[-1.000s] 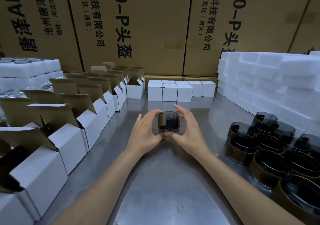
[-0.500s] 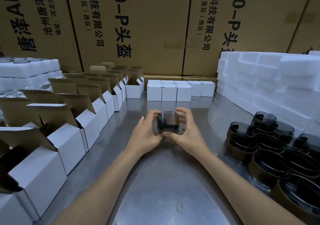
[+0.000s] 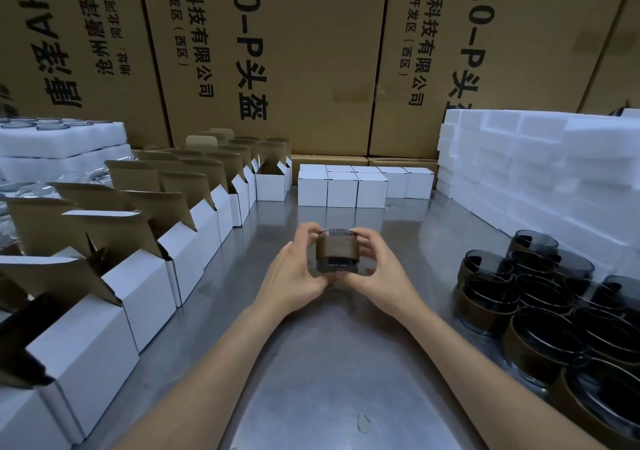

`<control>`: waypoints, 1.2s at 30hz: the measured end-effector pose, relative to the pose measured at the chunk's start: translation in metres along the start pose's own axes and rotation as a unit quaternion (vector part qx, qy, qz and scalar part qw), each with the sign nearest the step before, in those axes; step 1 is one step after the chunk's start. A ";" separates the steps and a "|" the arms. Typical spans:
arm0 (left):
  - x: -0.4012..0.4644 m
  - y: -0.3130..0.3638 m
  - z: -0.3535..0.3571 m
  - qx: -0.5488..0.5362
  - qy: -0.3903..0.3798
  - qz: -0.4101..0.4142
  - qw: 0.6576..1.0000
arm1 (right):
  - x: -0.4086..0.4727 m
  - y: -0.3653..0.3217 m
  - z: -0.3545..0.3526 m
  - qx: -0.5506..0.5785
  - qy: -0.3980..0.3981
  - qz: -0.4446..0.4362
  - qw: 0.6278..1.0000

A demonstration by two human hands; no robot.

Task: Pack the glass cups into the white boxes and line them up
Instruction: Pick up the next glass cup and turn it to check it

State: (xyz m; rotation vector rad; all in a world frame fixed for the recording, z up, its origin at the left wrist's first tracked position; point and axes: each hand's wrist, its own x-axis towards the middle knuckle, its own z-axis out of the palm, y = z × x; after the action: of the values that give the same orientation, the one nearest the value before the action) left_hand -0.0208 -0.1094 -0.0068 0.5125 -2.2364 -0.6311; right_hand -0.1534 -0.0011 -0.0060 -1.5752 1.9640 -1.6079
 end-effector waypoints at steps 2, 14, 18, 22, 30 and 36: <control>0.000 0.000 0.001 0.009 -0.012 0.012 1.000 | 0.000 -0.001 0.001 -0.017 0.019 -0.016 1.000; 0.001 -0.002 0.000 0.003 -0.004 0.014 1.000 | -0.001 -0.002 0.002 -0.019 0.021 -0.034 0.999; -0.002 0.001 0.000 0.006 -0.039 0.032 0.999 | -0.001 0.002 0.003 -0.142 0.028 -0.048 0.988; -0.002 0.001 0.001 -0.005 -0.066 0.012 0.998 | -0.002 0.005 0.005 -0.176 0.004 -0.036 0.984; -0.004 0.005 -0.001 0.007 -0.099 -0.010 0.995 | -0.002 0.000 0.005 -0.119 -0.053 0.005 0.991; -0.004 0.007 -0.003 -0.013 -0.083 0.023 0.996 | 0.001 0.000 0.004 -0.039 -0.078 0.051 0.995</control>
State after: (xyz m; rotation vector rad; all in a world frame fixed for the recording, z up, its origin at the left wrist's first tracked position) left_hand -0.0168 -0.1027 -0.0035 0.4065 -2.3857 -0.7007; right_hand -0.1514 -0.0045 -0.0075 -1.5481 2.0108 -1.3419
